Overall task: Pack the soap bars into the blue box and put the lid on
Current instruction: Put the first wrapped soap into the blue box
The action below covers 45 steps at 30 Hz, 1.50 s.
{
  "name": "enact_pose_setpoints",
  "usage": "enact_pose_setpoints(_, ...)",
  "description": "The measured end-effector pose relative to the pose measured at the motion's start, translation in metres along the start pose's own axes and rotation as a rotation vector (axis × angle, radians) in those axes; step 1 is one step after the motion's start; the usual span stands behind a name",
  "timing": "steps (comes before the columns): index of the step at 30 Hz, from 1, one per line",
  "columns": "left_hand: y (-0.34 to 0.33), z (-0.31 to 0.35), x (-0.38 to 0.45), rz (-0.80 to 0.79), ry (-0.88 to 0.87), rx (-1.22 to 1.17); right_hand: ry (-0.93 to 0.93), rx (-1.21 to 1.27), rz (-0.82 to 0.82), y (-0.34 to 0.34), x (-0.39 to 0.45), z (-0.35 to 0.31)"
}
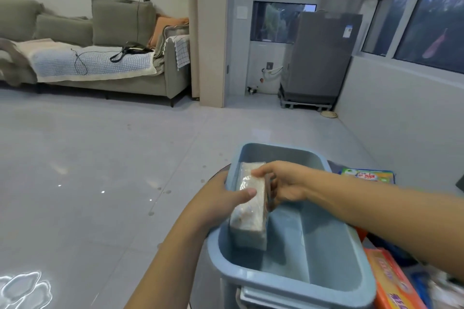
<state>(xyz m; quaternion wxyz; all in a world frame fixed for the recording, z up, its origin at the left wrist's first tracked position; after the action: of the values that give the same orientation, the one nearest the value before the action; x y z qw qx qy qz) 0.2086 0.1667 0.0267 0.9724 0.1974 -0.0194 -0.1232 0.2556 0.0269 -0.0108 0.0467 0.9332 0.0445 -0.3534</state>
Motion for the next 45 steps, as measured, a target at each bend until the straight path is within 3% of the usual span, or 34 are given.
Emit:
enact_pose_setpoints(7, 0.004, -0.020, 0.010, 0.057, 0.053, -0.063, -0.058, -0.038, -0.027, -0.009, 0.022, 0.005)
enact_pose_setpoints(13, 0.002, -0.025, 0.007, 0.087, 0.050, -0.165, -0.093, -0.216, 0.035, -0.006, 0.035, 0.016)
enact_pose_setpoints(16, -0.001, -0.022, 0.003, 0.095, 0.055, -0.229, -0.240, -0.259, 0.044, 0.001, 0.028, 0.033)
enact_pose_setpoints(20, -0.003, -0.019, 0.001, 0.097, 0.048, -0.246, -0.445, -0.155, -0.090, -0.012, 0.008, 0.065)
enact_pose_setpoints(30, -0.004, -0.020, -0.004, 0.073, 0.054, -0.256, -0.353, -0.093, -0.034, -0.015, 0.019, 0.056)
enact_pose_setpoints(38, -0.003, -0.013, -0.006, 0.084, 0.036, -0.197, -0.356, -0.228, -0.041, -0.011, 0.013, 0.051)
enact_pose_setpoints(45, 0.010, 0.004, -0.018, 0.240, -0.080, -0.079, -0.065, -0.163, -0.003, 0.000, -0.022, 0.023)
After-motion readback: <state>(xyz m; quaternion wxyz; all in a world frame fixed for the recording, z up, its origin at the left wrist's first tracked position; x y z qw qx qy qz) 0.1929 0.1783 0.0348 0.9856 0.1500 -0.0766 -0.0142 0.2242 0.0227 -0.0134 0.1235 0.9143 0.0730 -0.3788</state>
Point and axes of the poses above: each hand's wrist, its own x-axis towards the middle knuckle, its own y-axis out of the back of the hand, z = x × y, the point moved 8 cm from there along x, towards the middle knuckle, and after that the axes turned 6 degrees about -y, right-handed, at the moved point
